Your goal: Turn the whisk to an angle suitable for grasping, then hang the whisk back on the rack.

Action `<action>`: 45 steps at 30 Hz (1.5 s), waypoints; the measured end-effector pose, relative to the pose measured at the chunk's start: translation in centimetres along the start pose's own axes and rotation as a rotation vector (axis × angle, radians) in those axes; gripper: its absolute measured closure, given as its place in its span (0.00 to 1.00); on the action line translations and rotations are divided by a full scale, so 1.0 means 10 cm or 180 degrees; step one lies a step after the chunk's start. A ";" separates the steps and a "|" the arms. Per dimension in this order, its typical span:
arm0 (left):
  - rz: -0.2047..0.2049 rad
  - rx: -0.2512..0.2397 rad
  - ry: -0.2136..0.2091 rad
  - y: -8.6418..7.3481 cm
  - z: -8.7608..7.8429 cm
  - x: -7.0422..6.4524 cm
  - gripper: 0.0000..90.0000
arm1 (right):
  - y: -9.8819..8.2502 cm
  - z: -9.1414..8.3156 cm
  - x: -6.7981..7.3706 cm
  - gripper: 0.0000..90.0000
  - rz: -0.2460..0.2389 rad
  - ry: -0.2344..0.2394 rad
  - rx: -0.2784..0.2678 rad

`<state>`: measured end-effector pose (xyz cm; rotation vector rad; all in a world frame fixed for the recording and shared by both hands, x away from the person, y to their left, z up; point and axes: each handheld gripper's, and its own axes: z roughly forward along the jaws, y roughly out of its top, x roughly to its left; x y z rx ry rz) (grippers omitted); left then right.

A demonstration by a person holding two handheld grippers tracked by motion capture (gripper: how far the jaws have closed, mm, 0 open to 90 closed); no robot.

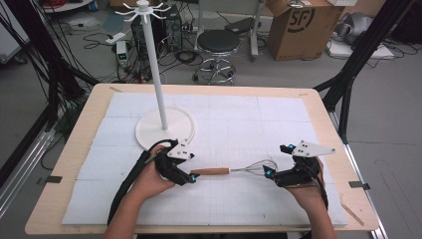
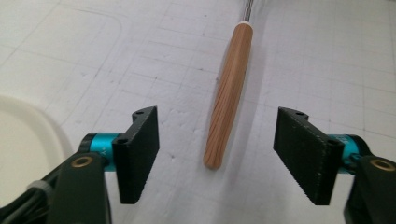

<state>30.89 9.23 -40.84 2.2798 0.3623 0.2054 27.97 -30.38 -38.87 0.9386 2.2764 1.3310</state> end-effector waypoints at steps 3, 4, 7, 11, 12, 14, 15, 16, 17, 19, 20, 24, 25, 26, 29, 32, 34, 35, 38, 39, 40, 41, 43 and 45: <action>-0.0107 -0.0154 0.0007 -0.10 -0.13 0.02 0.29 | 0.00 0.02 0.01 0.02 -0.0005 -0.0002 0.0041; -0.0146 -0.0221 0.0006 -0.14 -0.17 0.03 0.28 | -0.01 0.04 0.01 0.02 -0.0015 -0.0002 0.0043; -0.0214 -0.0308 0.0027 -0.22 -0.29 0.07 0.24 | -0.01 0.07 0.02 0.02 -0.0016 -0.0005 0.0089; -0.0338 -0.0468 0.0087 -0.28 -0.42 0.12 0.19 | 0.00 0.06 0.02 0.02 -0.0018 0.0000 0.0062; -0.0378 -0.0512 0.0107 -0.29 -0.46 0.13 0.18 | 0.00 0.06 0.01 0.02 -0.0015 -0.0008 0.0055; -0.0426 -0.0584 0.0152 -0.30 -0.51 0.14 0.16 | 0.00 0.06 0.01 0.02 -0.0011 -0.0021 0.0071; -0.0415 -0.0594 0.0185 -0.30 -0.54 0.15 0.14 | 0.00 0.06 0.00 0.02 -0.0016 -0.0017 0.0079; -0.0429 -0.0613 0.0219 -0.30 -0.56 0.15 0.13 | -0.01 0.06 0.00 0.02 -0.0019 -0.0020 0.0077; -0.0434 -0.0622 0.0244 -0.31 -0.59 0.16 0.12 | -0.01 0.06 0.00 0.02 -0.0006 -0.0015 0.0071; -0.0458 -0.0669 0.0258 -0.32 -0.64 0.17 0.08 | -0.01 0.05 0.00 0.02 -0.0003 -0.0014 0.0071; -0.0463 -0.0682 0.0263 -0.32 -0.66 0.17 0.07 | -0.01 0.06 0.00 0.02 0.0002 -0.0008 0.0063; -0.0484 -0.0731 0.0283 -0.34 -0.72 0.17 0.02 | -0.01 0.06 -0.02 0.02 -0.0002 0.0004 0.0069; -0.0482 -0.0746 0.0284 -0.34 -0.73 0.17 0.02 | -0.02 0.06 -0.02 0.02 0.0004 0.0005 0.0075; -0.0491 -0.0758 0.0276 -0.34 -0.74 0.17 0.02 | -0.02 0.06 -0.03 0.02 0.0002 0.0001 0.0075; -0.0460 -0.0773 0.0285 -0.34 -0.76 0.17 0.02 | -0.03 0.06 -0.03 0.02 0.0001 0.0008 0.0089; -0.0445 -0.0785 0.0301 -0.33 -0.77 0.15 0.02 | -0.02 0.06 -0.01 0.02 -0.0003 0.0012 0.0084; -0.0438 -0.0799 0.0314 -0.33 -0.78 0.15 0.02 | -0.02 0.05 0.00 0.02 -0.0013 0.0018 0.0069; -0.0431 -0.0809 0.0315 -0.33 -0.79 0.15 0.02 | -0.02 0.05 0.00 0.02 -0.0014 0.0016 0.0064; -0.0440 -0.0817 0.0330 -0.34 -0.80 0.15 0.02 | -0.01 0.05 0.00 0.02 -0.0025 0.0009 0.0057; -0.0443 -0.0824 0.0329 -0.35 -0.81 0.16 0.02 | -0.01 0.05 0.01 0.02 -0.0013 0.0008 0.0061; -0.0431 -0.0806 0.0334 -0.36 -0.81 0.17 0.02 | -0.01 0.06 0.01 0.02 -0.0033 0.0010 0.0074; -0.0449 -0.0803 0.0350 -0.36 -0.81 0.17 0.02 | -0.01 0.07 0.01 0.02 -0.0021 0.0004 0.0091; -0.0458 -0.0787 0.0371 -0.37 -0.82 0.17 0.02 | -0.01 0.08 0.02 0.02 -0.0041 0.0012 0.0105; -0.0455 -0.0777 0.0398 -0.36 -0.82 0.17 0.02 | -0.01 0.09 0.03 0.02 -0.0048 0.0018 0.0120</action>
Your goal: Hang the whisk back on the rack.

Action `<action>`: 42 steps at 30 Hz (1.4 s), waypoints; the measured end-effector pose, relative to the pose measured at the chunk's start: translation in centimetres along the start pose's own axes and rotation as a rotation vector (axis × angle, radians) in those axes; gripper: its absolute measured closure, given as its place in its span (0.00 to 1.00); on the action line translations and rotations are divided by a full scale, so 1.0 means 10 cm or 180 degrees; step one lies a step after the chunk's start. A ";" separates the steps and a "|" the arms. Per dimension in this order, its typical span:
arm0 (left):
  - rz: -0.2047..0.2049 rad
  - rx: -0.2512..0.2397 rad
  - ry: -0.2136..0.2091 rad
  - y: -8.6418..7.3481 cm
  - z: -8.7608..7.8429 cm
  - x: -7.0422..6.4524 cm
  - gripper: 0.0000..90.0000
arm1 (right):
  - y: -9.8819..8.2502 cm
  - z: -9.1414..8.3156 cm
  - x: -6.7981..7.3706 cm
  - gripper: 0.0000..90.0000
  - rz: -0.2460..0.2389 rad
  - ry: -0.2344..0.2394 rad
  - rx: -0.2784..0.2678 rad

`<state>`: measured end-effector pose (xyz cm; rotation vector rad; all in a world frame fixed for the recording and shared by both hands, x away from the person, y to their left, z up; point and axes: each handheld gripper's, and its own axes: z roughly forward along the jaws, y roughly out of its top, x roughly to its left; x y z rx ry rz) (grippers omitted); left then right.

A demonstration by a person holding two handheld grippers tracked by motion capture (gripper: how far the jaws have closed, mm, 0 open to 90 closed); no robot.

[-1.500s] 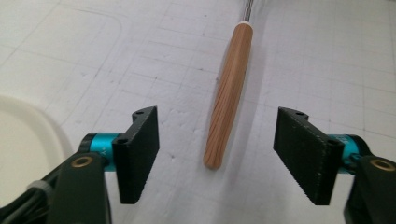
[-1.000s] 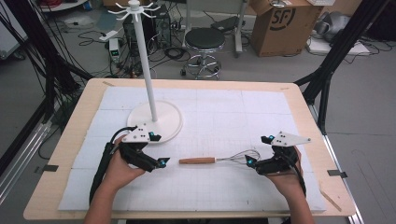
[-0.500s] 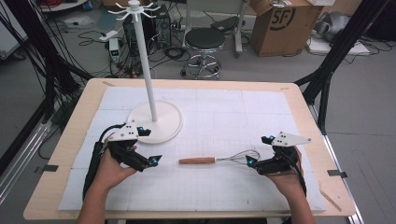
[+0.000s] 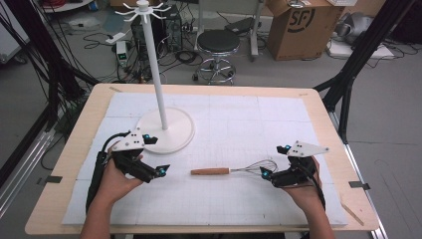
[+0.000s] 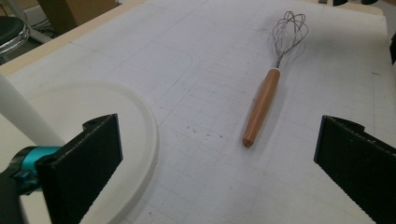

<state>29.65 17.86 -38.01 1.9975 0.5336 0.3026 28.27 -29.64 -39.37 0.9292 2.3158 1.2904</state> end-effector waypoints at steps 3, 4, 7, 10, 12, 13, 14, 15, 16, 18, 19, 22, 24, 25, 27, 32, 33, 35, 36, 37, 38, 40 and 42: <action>-0.0001 -0.0017 0.0002 0.01 0.00 0.00 0.02 | 0.01 0.01 0.01 0.02 -0.0020 0.0031 0.0016; -0.0006 -0.0025 -0.0004 0.01 0.00 0.00 0.02 | 0.01 0.02 0.01 0.02 -0.0028 0.0028 0.0024; -0.0025 -0.0032 -0.0007 0.01 -0.01 0.01 0.02 | 0.03 0.03 0.03 0.02 -0.0044 0.0044 0.0042; -0.0019 -0.0032 0.0002 0.01 -0.01 0.02 0.02 | 0.10 0.05 0.03 0.02 -0.0075 0.0044 0.0064; -0.0006 -0.0056 0.0007 0.01 -0.03 0.03 0.02 | 0.18 0.07 0.03 0.02 -0.0120 0.0044 0.0091; -0.0017 -0.0082 0.0013 0.01 -0.04 0.03 0.02 | 0.22 0.08 0.03 0.02 -0.0155 0.0043 0.0115; -0.0025 -0.0101 0.0012 0.02 -0.06 0.04 0.02 | 0.26 0.10 0.04 0.02 -0.0191 0.0049 0.0143; -0.0034 -0.0120 0.0018 0.02 -0.08 0.05 0.02 | 0.30 0.13 0.05 0.02 -0.0222 0.0057 0.0182; -0.0043 -0.0128 0.0040 0.02 -0.10 0.06 0.02 | 0.34 0.16 0.05 0.02 -0.0254 0.0060 0.0226; -0.0042 -0.0131 0.0061 0.02 -0.14 0.07 0.02 | 0.40 0.23 0.07 0.02 -0.0316 0.0098 0.0301; -0.0037 -0.0129 0.0066 0.02 -0.15 0.07 0.02 | 0.43 0.27 0.07 0.02 -0.0336 0.0124 0.0346; -0.0028 -0.0122 0.0083 0.02 -0.18 0.07 0.02 | 0.50 0.39 0.10 0.02 -0.0422 0.0187 0.0449; -0.0028 -0.0117 0.0090 0.01 -0.19 0.07 0.02 | 0.54 0.46 0.13 0.02 -0.0443 0.0240 0.0541; -0.0038 -0.0116 0.0093 0.01 -0.20 0.08 0.02 | 0.56 0.50 0.15 0.02 -0.0479 0.0272 0.0585; -0.0047 -0.0112 0.0103 0.00 -0.20 0.08 0.02 | 0.60 0.58 0.18 0.02 -0.0535 0.0317 0.0662; -0.0045 -0.0120 0.0121 0.00 -0.22 0.09 0.02 | 0.65 0.79 0.27 0.11 -0.0670 0.0501 0.0948; -0.0047 -0.0119 0.0124 0.00 -0.22 0.09 0.02 | 0.65 0.83 0.29 0.17 -0.0697 0.0537 0.1027; -0.0053 -0.0125 0.0128 0.00 -0.23 0.09 0.02 | 0.65 0.92 0.35 0.18 -0.0773 0.0585 0.1177; -0.0045 -0.0122 0.0127 0.00 -0.24 0.10 0.02 | 0.65 0.96 0.37 0.18 -0.0836 0.0604 0.1236; -0.0049 -0.0122 0.0129 0.00 -0.24 0.10 0.02 | 0.65 1.00 0.40 0.19 -0.0887 0.0608 0.1290; -0.0052 -0.0122 0.0131 0.00 -0.24 0.10 0.02 | 0.65 1.03 0.43 0.21 -0.0923 0.0635 0.1331; -0.0038 -0.0113 0.0128 0.00 -0.23 0.10 0.02 | 0.65 1.10 0.46 0.27 -0.0980 0.0741 0.1466; -0.0048 -0.0110 0.0125 -0.01 -0.23 0.10 0.02 | 0.64 1.17 0.50 0.33 -0.1061 0.0786 0.1599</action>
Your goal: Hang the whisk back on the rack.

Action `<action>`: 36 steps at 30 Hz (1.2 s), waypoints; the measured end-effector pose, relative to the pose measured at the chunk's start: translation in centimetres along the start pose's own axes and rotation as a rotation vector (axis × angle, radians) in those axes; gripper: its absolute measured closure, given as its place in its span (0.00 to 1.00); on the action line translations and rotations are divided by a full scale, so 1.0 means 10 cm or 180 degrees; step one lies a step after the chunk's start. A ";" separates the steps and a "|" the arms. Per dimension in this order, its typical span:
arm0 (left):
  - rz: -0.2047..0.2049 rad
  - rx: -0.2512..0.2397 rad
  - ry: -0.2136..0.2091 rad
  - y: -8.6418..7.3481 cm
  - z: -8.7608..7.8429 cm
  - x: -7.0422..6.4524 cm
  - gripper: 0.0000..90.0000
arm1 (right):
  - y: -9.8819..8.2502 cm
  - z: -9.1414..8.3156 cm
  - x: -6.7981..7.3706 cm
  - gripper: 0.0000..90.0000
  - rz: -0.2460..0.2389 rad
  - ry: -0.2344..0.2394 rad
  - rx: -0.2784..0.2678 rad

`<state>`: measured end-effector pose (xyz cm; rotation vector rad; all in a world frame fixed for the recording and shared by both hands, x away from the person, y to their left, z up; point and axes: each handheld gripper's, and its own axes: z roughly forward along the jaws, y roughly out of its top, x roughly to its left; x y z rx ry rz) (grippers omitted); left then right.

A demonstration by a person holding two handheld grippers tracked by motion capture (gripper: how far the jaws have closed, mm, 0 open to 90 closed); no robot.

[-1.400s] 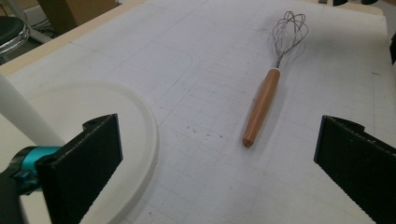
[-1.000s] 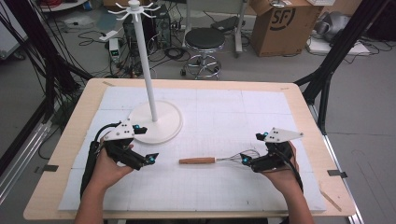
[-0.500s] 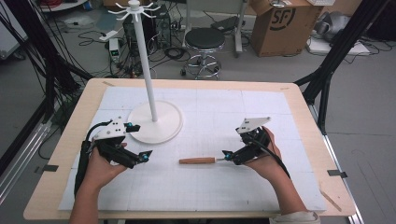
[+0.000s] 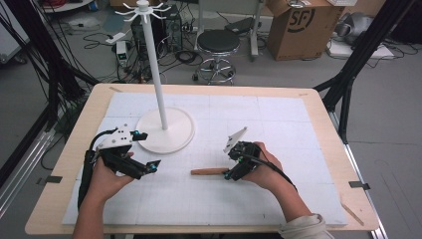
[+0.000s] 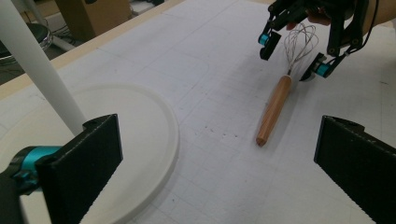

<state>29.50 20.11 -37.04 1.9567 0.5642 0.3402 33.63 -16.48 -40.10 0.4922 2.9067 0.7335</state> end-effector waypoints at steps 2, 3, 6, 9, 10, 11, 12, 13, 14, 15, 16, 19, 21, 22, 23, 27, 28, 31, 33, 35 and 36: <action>0.0002 0.0008 -0.0005 0.00 0.00 0.00 0.02 | 0.03 0.05 0.02 0.37 -0.0052 0.0057 0.0124; -0.0005 0.0005 0.0000 0.00 0.00 0.00 0.02 | 0.03 0.07 0.02 0.38 -0.0065 0.0074 0.0153; 0.0000 0.0006 -0.0006 -0.01 0.00 0.01 0.02 | 0.04 0.14 0.02 0.43 -0.0069 0.0080 0.0259; -0.0009 0.0008 -0.0013 -0.01 0.01 0.01 0.02 | 0.04 0.19 0.01 0.50 -0.0050 0.0110 0.0346; -0.0004 0.0008 -0.0012 -0.01 0.01 0.01 0.02 | 0.03 0.20 0.01 0.53 -0.0032 0.0136 0.0364; -0.0005 0.0003 -0.0021 -0.01 0.01 0.01 0.02 | 0.03 0.22 0.00 0.55 -0.0021 0.0144 0.0388; -0.0005 0.0002 -0.0022 -0.01 0.01 0.01 0.02 | 0.03 0.23 0.00 0.55 0.0007 0.0148 0.0421; -0.0003 0.0005 -0.0016 -0.01 0.01 0.01 0.02 | 0.03 0.23 0.00 0.57 0.0016 0.0144 0.0400; -0.0007 0.0010 -0.0013 -0.02 0.01 0.01 0.02 | 0.03 0.22 0.01 0.60 0.0017 0.0125 0.0400; -0.0014 0.0004 -0.0013 -0.02 0.01 0.01 0.02 | 0.02 0.22 0.01 0.61 0.0019 0.0137 0.0402; -0.0013 0.0004 -0.0012 -0.02 0.02 0.00 0.02 | 0.02 0.22 0.01 0.62 0.0002 0.0133 0.0403; -0.0005 0.0011 -0.0019 -0.01 0.02 0.00 0.02 | 0.02 0.21 0.02 0.73 -0.0006 0.0157 0.0403; -0.0007 0.0005 -0.0023 -0.01 0.02 0.00 0.02 | 0.03 0.21 0.02 0.74 -0.0029 0.0178 0.0397; -0.0005 0.0010 -0.0024 -0.01 0.02 0.00 0.02 | 0.03 0.21 0.02 0.75 -0.0028 0.0177 0.0402; 0.0003 0.0015 -0.0021 -0.01 0.02 -0.01 0.02 | 0.03 0.21 0.02 0.76 -0.0038 0.0182 0.0404; 0.0002 0.0007 -0.0027 -0.01 0.02 -0.01 0.02 | 0.03 0.21 0.02 0.82 -0.0039 0.0209 0.0437; 0.0006 0.0006 -0.0022 -0.01 0.01 0.00 0.02 | 0.03 0.20 0.03 0.83 -0.0037 0.0220 0.0432; 0.0004 0.0002 -0.0027 -0.01 0.01 0.00 0.02 | 0.03 0.18 0.01 0.83 -0.0040 0.0232 0.0383; -0.0006 -0.0006 -0.0023 -0.01 0.01 0.00 0.02 | 0.04 0.13 -0.01 0.83 -0.0015 0.0237 0.0236; -0.0007 -0.0010 -0.0023 -0.01 0.01 0.00 0.02 | 0.04 0.04 -0.04 0.83 0.0043 0.0292 0.0058; -0.0015 -0.0014 -0.0022 -0.01 0.01 0.00 0.02 | 0.05 -0.01 -0.05 0.83 0.0079 0.0316 -0.0042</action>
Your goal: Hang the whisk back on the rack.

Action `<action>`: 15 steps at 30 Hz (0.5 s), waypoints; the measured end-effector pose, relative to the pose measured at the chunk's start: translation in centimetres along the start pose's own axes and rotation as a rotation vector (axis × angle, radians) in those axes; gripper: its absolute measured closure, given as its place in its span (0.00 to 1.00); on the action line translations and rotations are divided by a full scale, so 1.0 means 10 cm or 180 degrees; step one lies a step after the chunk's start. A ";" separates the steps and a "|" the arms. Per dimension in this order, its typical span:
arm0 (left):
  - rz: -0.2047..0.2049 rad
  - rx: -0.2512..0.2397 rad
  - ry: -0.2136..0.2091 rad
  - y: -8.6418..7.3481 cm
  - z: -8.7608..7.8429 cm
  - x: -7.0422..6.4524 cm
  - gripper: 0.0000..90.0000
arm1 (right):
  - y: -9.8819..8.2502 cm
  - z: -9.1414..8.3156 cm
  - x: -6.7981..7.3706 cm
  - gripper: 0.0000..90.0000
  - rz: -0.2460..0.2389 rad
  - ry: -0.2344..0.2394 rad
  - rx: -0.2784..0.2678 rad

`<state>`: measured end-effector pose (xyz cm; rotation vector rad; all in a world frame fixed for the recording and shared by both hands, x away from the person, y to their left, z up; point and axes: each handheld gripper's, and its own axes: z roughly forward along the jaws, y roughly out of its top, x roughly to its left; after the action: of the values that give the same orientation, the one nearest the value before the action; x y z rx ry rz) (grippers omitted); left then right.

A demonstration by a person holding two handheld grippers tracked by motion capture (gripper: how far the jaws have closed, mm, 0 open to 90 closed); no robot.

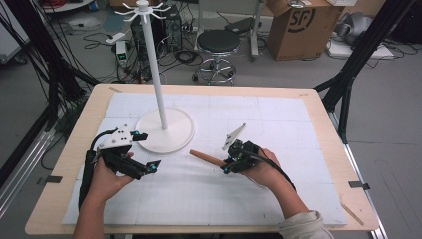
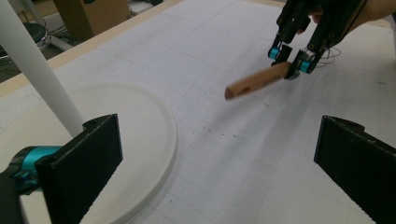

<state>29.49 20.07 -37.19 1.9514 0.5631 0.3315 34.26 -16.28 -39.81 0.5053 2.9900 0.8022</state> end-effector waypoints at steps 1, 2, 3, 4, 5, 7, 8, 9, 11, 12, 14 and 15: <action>0.0006 0.0003 0.0009 0.00 0.00 0.00 0.02 | 0.01 -0.05 -0.01 0.83 0.0009 0.0003 -0.0101; 0.0006 0.0003 0.0012 0.00 0.00 0.00 0.02 | 0.02 -0.10 -0.02 0.83 0.0019 0.0017 -0.0196; 0.0002 -0.0002 0.0006 0.00 0.00 0.00 0.02 | 0.04 -0.16 -0.02 0.83 0.0047 0.0032 -0.0284; -0.0004 -0.0007 0.0010 0.00 0.00 0.00 0.02 | 0.06 -0.21 -0.03 0.83 0.0053 0.0024 -0.0371; -0.0007 -0.0017 0.0012 0.00 0.00 0.00 0.02 | 0.10 -0.31 -0.05 0.83 0.0055 0.0061 -0.0550; -0.0001 -0.0019 0.0007 0.00 -0.01 0.00 0.02 | 0.15 -0.40 -0.06 0.83 0.0030 0.0080 -0.0713; 0.0002 -0.0021 0.0014 0.01 -0.01 0.00 0.02 | 0.15 -0.40 -0.06 0.83 0.0030 0.0080 -0.0713; -0.0001 -0.0029 0.0013 0.01 -0.01 0.00 0.02 | 0.18 -0.45 -0.06 0.83 0.0038 0.0092 -0.0788; -0.0005 -0.0034 0.0010 0.01 -0.02 0.00 0.02 | 0.24 -0.53 -0.06 0.83 0.0023 0.0102 -0.0933; -0.0015 -0.0041 0.0013 0.00 -0.02 -0.01 0.02 | 0.28 -0.58 -0.07 0.83 0.0009 0.0120 -0.0989; -0.0004 -0.0040 0.0002 0.00 -0.02 0.00 0.02 | 0.35 -0.65 -0.08 0.83 -0.0030 0.0120 -0.1109; -0.0015 -0.0048 0.0005 0.01 -0.02 -0.01 0.02 | 0.38 -0.68 -0.08 0.83 -0.0041 0.0115 -0.1142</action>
<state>29.37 20.14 -37.08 1.9352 0.5646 0.3333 35.64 -16.72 -32.08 0.4582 2.7784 1.3206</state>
